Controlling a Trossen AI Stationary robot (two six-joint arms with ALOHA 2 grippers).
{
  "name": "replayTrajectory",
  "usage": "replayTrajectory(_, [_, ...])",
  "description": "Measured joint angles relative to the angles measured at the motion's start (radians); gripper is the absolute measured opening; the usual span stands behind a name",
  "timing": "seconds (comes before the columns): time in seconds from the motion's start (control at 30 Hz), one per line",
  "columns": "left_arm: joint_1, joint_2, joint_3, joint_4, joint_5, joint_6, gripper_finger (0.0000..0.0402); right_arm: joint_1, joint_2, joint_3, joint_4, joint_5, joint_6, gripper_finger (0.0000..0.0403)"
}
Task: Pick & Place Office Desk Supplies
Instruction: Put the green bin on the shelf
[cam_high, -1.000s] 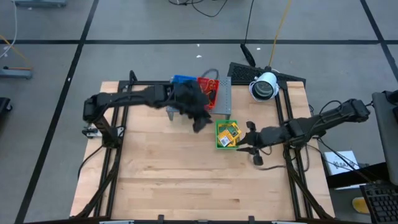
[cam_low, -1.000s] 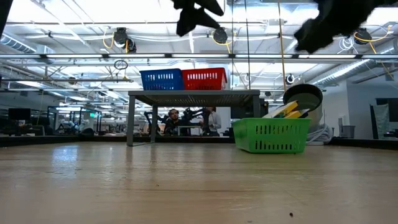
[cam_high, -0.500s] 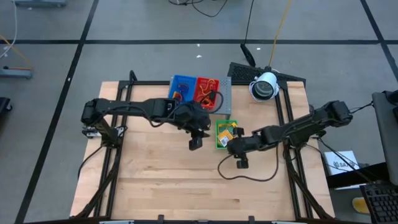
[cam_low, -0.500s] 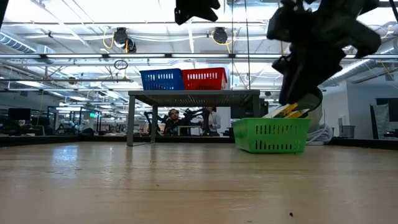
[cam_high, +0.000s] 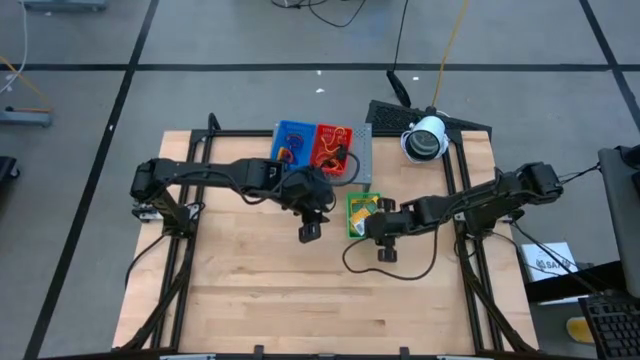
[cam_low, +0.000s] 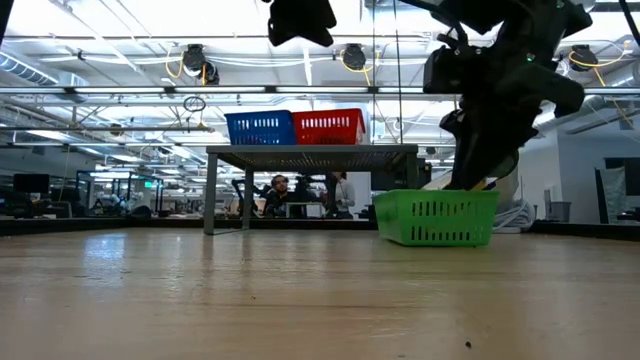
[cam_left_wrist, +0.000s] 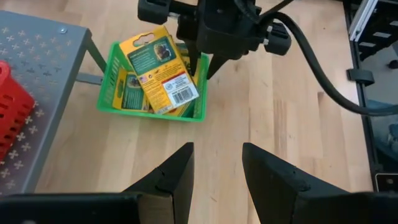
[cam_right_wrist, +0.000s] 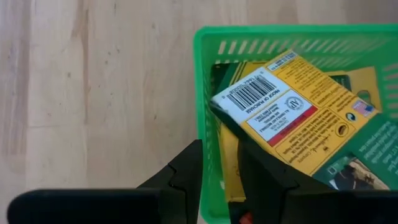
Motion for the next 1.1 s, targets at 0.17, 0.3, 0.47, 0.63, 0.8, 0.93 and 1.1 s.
replayTrajectory(0.17, [-0.009, 0.000, 0.000, -0.007, 0.000, -0.001, 0.0145, 0.010, 0.000, 0.000, 0.016, -0.062, 0.000, 0.0091])
replayTrajectory(0.3, [-0.011, 0.000, 0.000, -0.001, 0.000, -0.003, 0.0145, 0.024, 0.000, 0.000, 0.020, -0.084, 0.000, 0.0091])
replayTrajectory(0.47, [-0.011, 0.000, 0.000, 0.002, 0.000, -0.007, 0.0145, 0.035, 0.001, -0.001, 0.033, -0.102, 0.000, 0.0091])
replayTrajectory(0.63, [-0.011, 0.000, 0.000, 0.004, 0.000, -0.008, 0.0145, 0.035, 0.028, -0.002, 0.113, -0.137, -0.006, 0.0091])
replayTrajectory(0.8, [-0.011, 0.000, 0.000, 0.004, 0.000, -0.008, 0.0145, 0.036, 0.107, 0.000, 0.144, -0.145, -0.028, 0.0091])
replayTrajectory(0.93, [-0.011, 0.000, 0.000, 0.004, 0.000, -0.008, 0.0145, 0.035, 0.166, -0.002, 0.119, -0.136, -0.002, 0.0091])
replayTrajectory(1.1, [-0.011, 0.000, 0.000, 0.004, 0.000, -0.004, 0.0145, 0.033, 0.178, -0.002, 0.093, -0.128, 0.048, 0.0091])
